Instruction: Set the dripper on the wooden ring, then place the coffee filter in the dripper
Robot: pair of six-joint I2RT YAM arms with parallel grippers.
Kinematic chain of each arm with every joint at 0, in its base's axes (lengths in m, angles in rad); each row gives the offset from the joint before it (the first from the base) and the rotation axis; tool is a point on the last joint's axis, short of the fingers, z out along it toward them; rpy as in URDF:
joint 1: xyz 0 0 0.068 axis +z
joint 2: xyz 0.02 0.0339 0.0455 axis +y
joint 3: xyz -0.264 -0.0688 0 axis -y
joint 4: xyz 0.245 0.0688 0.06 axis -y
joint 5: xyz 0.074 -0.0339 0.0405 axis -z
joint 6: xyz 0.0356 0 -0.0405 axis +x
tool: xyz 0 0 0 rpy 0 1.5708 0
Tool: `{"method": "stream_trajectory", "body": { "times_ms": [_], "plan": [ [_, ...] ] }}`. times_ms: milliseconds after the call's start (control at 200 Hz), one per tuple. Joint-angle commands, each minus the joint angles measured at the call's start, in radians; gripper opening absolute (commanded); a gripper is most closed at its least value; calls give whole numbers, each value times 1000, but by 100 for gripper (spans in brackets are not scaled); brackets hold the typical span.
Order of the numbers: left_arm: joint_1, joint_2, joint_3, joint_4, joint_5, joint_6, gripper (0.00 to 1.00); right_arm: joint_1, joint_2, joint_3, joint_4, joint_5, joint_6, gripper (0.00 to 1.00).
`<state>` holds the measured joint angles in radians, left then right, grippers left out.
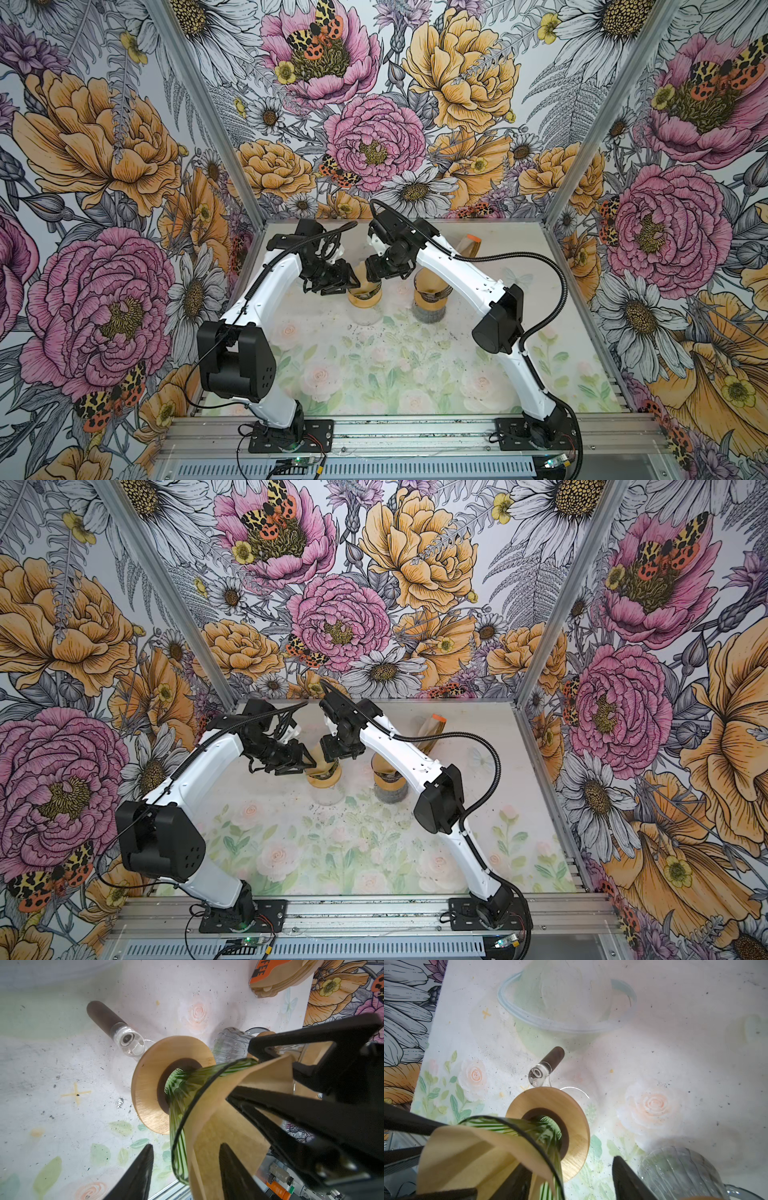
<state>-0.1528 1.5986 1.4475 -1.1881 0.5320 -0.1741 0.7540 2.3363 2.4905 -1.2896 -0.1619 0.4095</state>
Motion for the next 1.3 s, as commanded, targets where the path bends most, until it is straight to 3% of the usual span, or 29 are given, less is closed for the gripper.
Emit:
{"method": "stream_trajectory", "body": {
  "times_ms": [0, 635, 991, 1296],
  "plan": [
    [-4, -16, -6, -16, -59, 14, 53, -11, -24, -15, 12, 7, -7, 64],
    [-1, 58, 59, -35, -165, 14, 50, -21, -16, -65, 11, 78, -30, 64],
    [-9, 74, 139, -33, -13, 2, 51, -18, -28, -15, 12, 10, -25, 64],
    [-9, 118, 146, -34, -75, 15, 51, -7, -37, 7, 12, -31, -29, 64]
  ]
}}
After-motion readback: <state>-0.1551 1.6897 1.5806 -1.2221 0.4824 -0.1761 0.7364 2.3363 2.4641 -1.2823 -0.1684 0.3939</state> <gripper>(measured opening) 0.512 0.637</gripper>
